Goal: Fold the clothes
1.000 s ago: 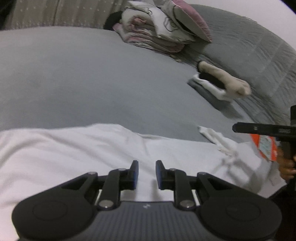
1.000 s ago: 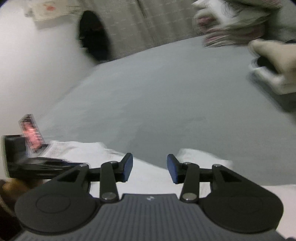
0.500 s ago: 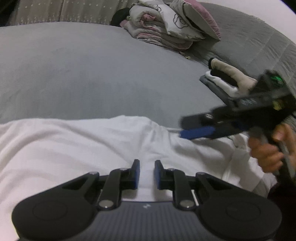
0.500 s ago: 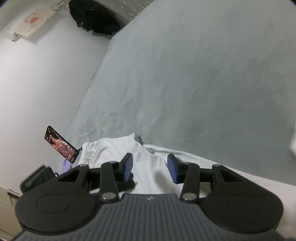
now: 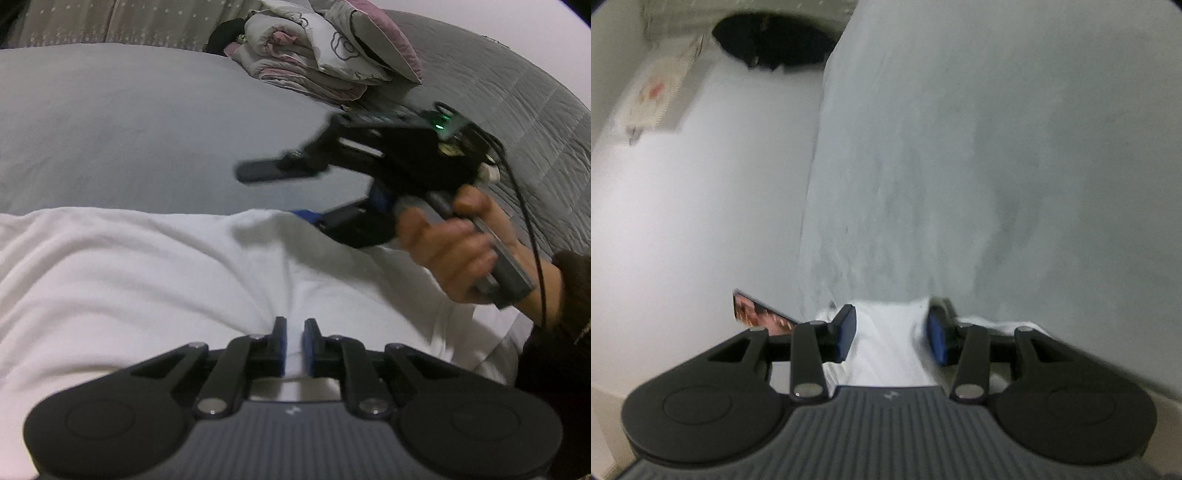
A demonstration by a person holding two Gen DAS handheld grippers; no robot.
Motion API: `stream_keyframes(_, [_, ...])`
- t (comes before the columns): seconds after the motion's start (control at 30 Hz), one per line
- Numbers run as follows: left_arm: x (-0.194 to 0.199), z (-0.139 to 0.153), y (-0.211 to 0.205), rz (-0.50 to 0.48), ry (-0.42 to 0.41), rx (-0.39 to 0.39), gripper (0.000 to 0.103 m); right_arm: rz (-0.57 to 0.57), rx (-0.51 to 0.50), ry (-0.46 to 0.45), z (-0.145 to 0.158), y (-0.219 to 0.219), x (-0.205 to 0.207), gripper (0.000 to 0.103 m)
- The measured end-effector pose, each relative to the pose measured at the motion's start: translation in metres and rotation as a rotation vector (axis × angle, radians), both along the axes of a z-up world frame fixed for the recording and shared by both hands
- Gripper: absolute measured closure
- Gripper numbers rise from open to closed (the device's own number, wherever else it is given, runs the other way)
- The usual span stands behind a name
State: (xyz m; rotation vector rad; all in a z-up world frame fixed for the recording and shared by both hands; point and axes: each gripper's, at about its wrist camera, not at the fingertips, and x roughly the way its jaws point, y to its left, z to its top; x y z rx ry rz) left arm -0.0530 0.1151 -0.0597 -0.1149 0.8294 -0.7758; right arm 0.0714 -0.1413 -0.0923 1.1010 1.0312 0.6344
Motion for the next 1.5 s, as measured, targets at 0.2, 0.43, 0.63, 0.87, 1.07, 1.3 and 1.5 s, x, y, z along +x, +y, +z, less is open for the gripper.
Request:
stream_keyframes(0.2, [-0.008, 0.002, 0.003, 0.001, -0.009, 0.009, 0.091, -0.048, -0.123, -0.035, 0.011, 0.012, 0.002, 0.096])
stream_keyframes(0.43, [-0.009, 0.004, 0.006, 0.012, -0.002, 0.009, 0.091, -0.089, -0.302, -0.122, 0.018, 0.016, -0.008, 0.098])
stream_keyframes(0.63, [0.001, 0.017, 0.011, 0.058, 0.009, 0.003, 0.091, -0.054, -0.364, -0.152, 0.038, 0.011, -0.013, 0.09])
stream_keyframes(0.87, [0.004, 0.02, 0.035, 0.129, 0.011, 0.004, 0.091, -0.084, -0.427, -0.198, 0.055, -0.001, -0.039, 0.065])
stream_keyframes(1.07, [-0.004, 0.021, 0.043, 0.139, 0.003, 0.027, 0.09, -0.035, -0.517, -0.298, 0.069, 0.001, -0.077, 0.062])
stream_keyframes(1.3, [-0.018, 0.022, 0.044, 0.11, -0.03, 0.066, 0.087, 0.084, -0.61, -0.418, 0.069, 0.02, -0.101, 0.062])
stream_keyframes(1.5, [-0.039, 0.022, 0.044, 0.072, -0.073, 0.104, 0.077, 0.21, -0.683, -0.526, 0.075, 0.036, -0.137, 0.062])
